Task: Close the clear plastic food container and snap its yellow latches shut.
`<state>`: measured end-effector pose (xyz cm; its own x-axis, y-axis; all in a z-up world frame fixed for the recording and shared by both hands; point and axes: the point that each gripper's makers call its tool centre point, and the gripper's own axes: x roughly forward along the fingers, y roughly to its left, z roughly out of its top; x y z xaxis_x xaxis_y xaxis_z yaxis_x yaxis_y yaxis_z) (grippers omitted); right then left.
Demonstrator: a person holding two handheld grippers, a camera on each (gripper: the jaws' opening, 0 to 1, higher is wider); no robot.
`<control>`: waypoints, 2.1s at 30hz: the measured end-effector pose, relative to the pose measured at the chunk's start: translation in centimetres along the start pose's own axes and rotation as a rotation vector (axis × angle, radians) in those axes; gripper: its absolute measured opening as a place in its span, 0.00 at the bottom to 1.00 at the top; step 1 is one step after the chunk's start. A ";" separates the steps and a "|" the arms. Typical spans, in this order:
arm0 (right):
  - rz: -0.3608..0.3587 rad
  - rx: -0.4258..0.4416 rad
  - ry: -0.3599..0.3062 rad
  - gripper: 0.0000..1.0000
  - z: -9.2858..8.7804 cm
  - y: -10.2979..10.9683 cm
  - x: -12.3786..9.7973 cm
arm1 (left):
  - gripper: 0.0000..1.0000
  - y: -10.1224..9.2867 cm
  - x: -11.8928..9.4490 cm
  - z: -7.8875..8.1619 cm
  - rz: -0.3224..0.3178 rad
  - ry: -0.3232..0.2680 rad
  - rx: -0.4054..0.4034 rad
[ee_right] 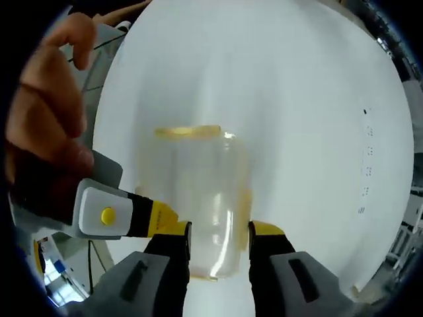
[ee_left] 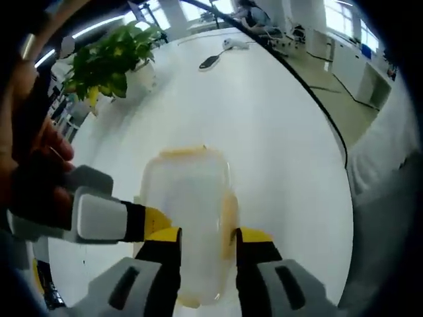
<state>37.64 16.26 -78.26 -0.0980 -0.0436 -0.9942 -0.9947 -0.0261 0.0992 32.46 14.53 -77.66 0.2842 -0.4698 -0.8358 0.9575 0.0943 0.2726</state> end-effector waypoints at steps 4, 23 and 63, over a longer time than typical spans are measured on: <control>-0.004 0.003 0.014 0.31 -0.1 0.0 0.0 | 0.26 -0.1 0.1 0.0 0.016 0.004 0.005; 0.007 0.026 -0.027 0.31 -0.2 -0.3 0.0 | 0.23 -0.2 0.4 0.2 0.101 0.027 0.044; 0.034 0.031 -0.066 0.28 0.2 -0.3 0.7 | 0.18 -0.2 0.4 0.2 0.138 0.001 0.101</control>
<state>37.83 16.44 -78.97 -0.1329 0.0221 -0.9909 -0.9911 0.0053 0.1331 32.40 14.12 -77.96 0.4130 -0.4577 -0.7873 0.8994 0.0691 0.4316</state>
